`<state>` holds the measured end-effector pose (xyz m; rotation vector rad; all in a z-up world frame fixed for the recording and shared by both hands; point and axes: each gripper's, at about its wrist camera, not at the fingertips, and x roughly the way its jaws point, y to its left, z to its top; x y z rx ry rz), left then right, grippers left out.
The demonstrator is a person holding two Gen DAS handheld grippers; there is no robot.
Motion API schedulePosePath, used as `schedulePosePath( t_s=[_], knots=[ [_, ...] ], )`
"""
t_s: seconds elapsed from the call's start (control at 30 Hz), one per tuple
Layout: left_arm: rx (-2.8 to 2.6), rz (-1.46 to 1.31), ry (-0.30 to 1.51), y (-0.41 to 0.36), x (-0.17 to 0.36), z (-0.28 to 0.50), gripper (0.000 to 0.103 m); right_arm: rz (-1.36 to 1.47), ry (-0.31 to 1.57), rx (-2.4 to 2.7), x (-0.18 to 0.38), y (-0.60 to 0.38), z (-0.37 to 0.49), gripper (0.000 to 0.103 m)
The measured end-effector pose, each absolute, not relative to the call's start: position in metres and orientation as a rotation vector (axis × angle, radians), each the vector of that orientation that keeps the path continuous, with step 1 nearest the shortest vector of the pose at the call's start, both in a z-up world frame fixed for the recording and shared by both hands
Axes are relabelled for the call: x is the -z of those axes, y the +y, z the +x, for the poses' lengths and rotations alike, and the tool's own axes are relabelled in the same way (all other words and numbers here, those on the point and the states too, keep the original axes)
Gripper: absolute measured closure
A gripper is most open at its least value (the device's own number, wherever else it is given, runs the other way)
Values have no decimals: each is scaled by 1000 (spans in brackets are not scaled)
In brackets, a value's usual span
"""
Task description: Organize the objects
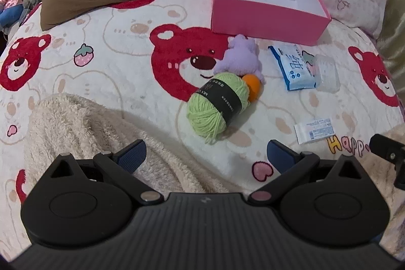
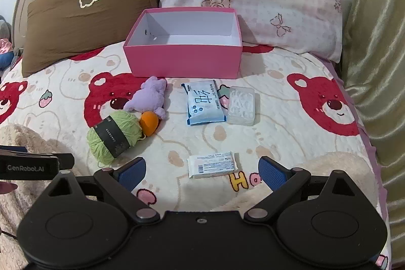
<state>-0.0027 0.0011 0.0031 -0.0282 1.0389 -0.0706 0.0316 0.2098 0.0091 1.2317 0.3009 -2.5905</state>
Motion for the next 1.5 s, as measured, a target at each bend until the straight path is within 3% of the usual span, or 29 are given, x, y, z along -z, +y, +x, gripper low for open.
schedulePosePath(
  t_s=[1.5],
  knots=[
    [60,62,996,-14,-7,-12,0,1291,235,2660,-5,214,33,5]
  ],
)
